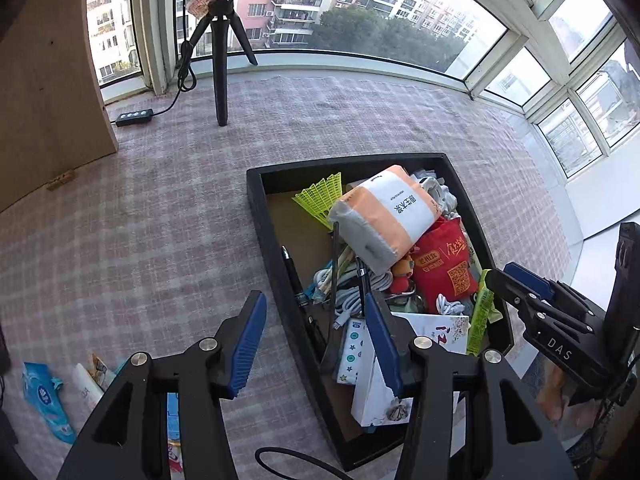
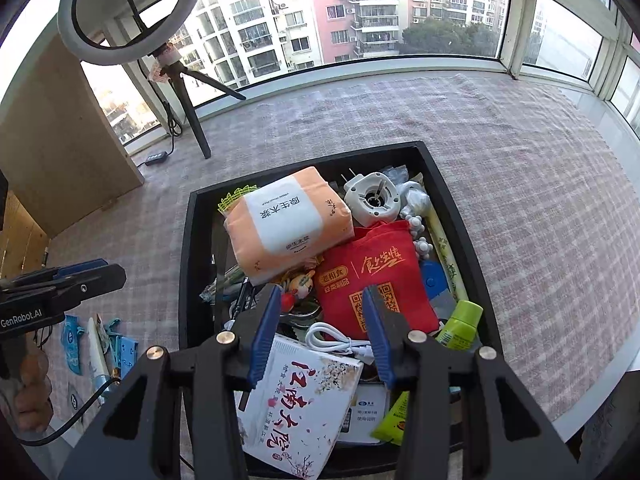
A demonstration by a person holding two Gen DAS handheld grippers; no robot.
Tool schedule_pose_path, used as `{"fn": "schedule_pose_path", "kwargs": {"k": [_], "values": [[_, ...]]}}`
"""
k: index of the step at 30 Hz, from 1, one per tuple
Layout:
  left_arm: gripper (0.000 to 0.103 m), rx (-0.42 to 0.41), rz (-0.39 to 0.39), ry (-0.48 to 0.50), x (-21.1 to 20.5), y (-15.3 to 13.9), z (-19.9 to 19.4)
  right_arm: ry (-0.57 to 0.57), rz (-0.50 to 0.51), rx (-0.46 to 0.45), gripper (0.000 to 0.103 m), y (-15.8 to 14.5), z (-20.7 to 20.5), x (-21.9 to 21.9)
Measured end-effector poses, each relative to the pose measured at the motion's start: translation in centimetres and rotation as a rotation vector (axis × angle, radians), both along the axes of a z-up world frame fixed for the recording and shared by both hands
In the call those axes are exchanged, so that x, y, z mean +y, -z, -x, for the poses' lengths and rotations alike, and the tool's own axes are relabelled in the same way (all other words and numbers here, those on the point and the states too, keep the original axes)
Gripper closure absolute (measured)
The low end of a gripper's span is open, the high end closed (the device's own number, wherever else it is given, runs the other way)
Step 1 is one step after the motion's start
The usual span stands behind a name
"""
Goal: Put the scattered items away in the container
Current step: 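Move both tools to the white AQUA sunscreen bottle on the carpet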
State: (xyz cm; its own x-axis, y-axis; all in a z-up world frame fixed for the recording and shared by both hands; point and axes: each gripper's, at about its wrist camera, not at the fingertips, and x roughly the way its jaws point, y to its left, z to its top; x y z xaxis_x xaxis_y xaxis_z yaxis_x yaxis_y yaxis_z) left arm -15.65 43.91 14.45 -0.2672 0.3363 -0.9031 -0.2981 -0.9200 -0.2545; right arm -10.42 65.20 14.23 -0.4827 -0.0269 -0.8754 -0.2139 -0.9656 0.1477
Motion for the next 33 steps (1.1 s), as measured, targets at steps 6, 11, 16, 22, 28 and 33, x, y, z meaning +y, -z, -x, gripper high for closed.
{"fn": "schedule_pose_path", "kwargs": {"k": [6,11,16,22,28,33], "values": [[0.054,0.064,0.052,-0.085,-3.8,-1.2,-1.6,-0.046,0.009,0.002,0.060,-0.4,-0.4,-1.8],[0.054,0.082,0.065,-0.160,-7.5,-1.6,-2.8,-0.089,-0.009,0.004,0.050,-0.9,-0.6,-3.8],[0.054,0.113,0.097,-0.223,-12.3,-2.0,-4.6,-0.131,-0.018,0.011,0.048,-1.6,-0.8,-6.5],[0.053,0.120,0.138,-0.411,-23.7,-2.2,-7.6,-0.157,0.047,0.023,0.047,-1.8,-1.5,-9.4],[0.053,0.091,0.173,-0.610,-34.2,-0.9,-12.5,-0.204,0.001,0.037,0.047,-1.6,-2.2,-12.9],[0.053,0.067,0.139,-0.699,-38.5,0.5,-15.9,-0.244,0.033,0.012,0.047,-0.6,-2.6,-15.7]]}}
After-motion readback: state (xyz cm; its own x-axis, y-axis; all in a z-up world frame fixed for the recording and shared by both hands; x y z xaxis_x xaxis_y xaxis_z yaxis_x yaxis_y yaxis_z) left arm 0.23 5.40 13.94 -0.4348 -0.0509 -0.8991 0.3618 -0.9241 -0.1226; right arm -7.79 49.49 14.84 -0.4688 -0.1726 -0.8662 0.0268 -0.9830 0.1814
